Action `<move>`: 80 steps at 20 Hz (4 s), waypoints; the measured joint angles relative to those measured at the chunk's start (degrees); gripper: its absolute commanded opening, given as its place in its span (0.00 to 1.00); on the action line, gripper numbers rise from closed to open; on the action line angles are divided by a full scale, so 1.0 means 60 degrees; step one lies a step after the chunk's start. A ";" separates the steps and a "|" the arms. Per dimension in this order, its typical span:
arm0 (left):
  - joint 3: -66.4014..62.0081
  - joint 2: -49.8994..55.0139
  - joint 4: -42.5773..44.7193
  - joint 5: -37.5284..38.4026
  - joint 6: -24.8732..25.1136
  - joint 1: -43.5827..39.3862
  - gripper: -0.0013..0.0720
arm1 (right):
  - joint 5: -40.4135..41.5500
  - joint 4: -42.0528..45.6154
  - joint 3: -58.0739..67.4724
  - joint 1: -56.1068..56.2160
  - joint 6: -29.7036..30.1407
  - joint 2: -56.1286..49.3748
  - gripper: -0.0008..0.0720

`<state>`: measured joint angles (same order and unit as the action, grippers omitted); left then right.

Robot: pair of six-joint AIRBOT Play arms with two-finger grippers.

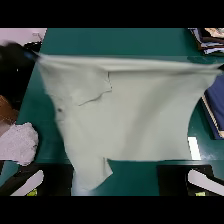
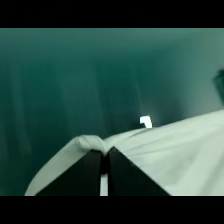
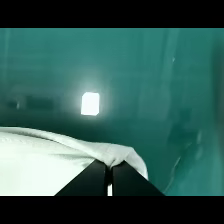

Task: Fold the shirts.

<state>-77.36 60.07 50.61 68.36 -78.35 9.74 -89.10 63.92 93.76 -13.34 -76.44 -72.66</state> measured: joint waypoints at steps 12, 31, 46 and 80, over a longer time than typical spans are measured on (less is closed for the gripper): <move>-0.1610 0.4878 0.0306 -0.3508 0.0845 -0.1096 0.05 | 0.2448 -0.0342 0.0612 0.0211 0.0004 -0.3366 0.03; 0.0692 0.4987 0.2040 -0.1410 0.0040 -0.1053 0.70 | 0.3625 0.0532 -0.3475 0.0991 0.0055 -0.2390 0.56; 0.7457 -0.0415 0.2014 -0.0430 -0.1366 -0.2171 0.70 | 0.2601 0.0517 -0.5497 0.0317 0.0011 0.1559 0.54; 0.8586 -0.1137 -0.0459 -0.1690 -0.0437 -0.2616 0.05 | 0.2885 -0.1144 -1.0648 -0.2718 0.0674 0.1188 0.04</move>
<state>-25.85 53.25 47.86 58.22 -80.97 -5.96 -71.79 57.06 29.87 -29.65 -72.40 -65.54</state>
